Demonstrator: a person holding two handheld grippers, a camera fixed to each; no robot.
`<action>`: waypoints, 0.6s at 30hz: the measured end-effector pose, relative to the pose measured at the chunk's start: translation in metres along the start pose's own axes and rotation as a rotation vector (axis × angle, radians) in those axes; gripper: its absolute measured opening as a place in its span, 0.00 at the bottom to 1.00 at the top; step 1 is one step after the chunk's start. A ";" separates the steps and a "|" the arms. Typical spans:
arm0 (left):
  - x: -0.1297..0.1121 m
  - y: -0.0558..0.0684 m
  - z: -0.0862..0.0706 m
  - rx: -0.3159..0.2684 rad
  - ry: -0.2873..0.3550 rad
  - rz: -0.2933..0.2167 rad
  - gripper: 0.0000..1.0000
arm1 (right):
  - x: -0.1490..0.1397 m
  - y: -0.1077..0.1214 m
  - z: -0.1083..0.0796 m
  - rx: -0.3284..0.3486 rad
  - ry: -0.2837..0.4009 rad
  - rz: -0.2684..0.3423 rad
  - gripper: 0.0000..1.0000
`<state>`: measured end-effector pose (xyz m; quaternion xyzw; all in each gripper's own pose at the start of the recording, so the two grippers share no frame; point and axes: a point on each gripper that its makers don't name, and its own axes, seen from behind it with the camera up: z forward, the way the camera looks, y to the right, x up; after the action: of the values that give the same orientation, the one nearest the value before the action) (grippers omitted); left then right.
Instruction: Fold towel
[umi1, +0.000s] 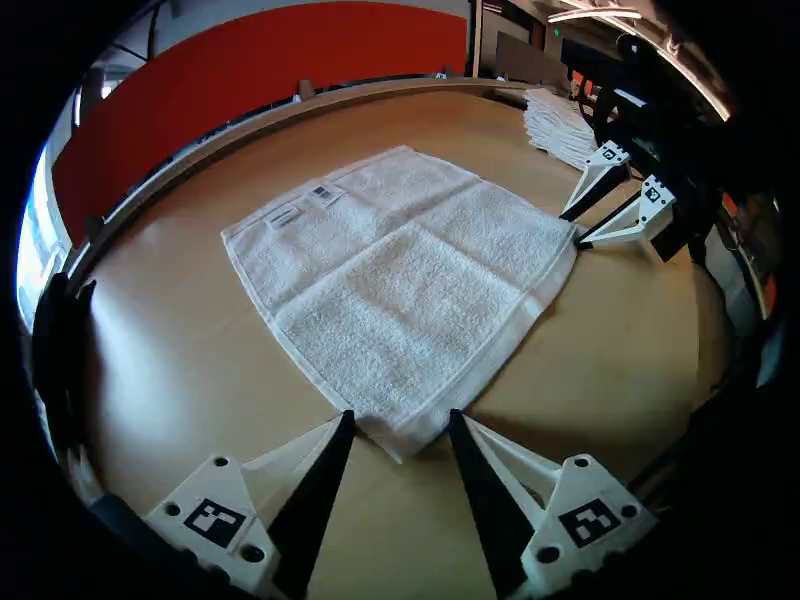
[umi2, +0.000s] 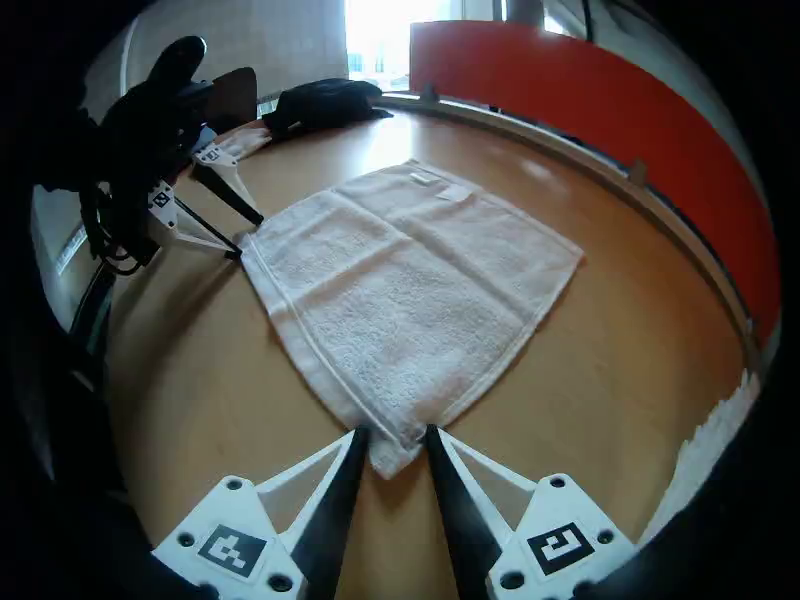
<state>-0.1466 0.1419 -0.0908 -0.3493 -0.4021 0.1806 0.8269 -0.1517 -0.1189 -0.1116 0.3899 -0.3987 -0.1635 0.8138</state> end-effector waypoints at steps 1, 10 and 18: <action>0.000 0.001 0.000 0.000 -0.001 0.001 0.65 | 0.000 0.000 0.000 0.000 0.000 0.002 0.45; 0.001 0.004 0.001 0.011 -0.009 -0.005 0.22 | 0.001 -0.004 0.002 0.012 0.001 0.027 0.30; 0.002 0.005 0.002 0.022 -0.006 -0.024 0.19 | 0.003 -0.009 0.002 0.018 0.005 0.058 0.15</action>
<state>-0.1473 0.1473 -0.0925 -0.3349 -0.4068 0.1762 0.8315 -0.1514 -0.1271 -0.1158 0.3860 -0.4093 -0.1352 0.8156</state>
